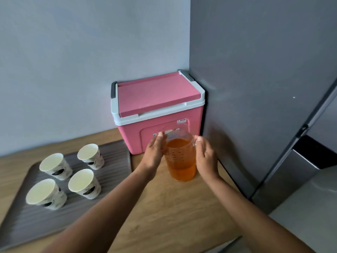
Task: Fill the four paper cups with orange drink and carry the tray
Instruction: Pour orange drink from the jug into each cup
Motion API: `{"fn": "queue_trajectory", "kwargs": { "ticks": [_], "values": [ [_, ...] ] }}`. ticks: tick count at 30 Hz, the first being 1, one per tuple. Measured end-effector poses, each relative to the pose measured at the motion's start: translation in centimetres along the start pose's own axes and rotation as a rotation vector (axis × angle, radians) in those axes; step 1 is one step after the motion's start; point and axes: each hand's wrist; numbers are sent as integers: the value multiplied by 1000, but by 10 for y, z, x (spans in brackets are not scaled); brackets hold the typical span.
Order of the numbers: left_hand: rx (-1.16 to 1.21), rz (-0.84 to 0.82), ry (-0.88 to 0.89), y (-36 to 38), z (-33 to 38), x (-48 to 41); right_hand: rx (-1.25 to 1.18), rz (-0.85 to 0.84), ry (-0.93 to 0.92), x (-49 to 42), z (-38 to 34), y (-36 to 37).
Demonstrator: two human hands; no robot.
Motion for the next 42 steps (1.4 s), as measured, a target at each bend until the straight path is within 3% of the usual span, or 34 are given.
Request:
{"fn": "queue_trajectory", "kwargs": {
  "ticks": [12, 19, 22, 25, 28, 33, 42],
  "values": [
    [165, 66, 49, -75, -5, 53, -269, -156, 75, -8, -91, 24],
    [12, 23, 117, -138, -8, 87, -309, -223, 181, 4, -127, 57],
    [-98, 140, 186, -170, -16, 100, -311, -239, 203, 9, -135, 71],
    [-108, 385, 226, -202, -34, 109, -305, -262, 204, 16, -141, 81],
    [-243, 519, 168, -228, -60, 106, -306, -281, 209, 21, -146, 88],
    [-457, 522, 38, -245, -93, 96, -241, -279, 198, 28, -155, 104],
    [-336, 478, -74, -246, -127, 75, -180, -311, 154, 34, -162, 114]
  ]
}}
Point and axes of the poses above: each hand's wrist, its own x-axis away from the middle knuckle, its own y-axis out of the palm, z = x × y, and after that the axes turned 2 degrees about -y, right-handed
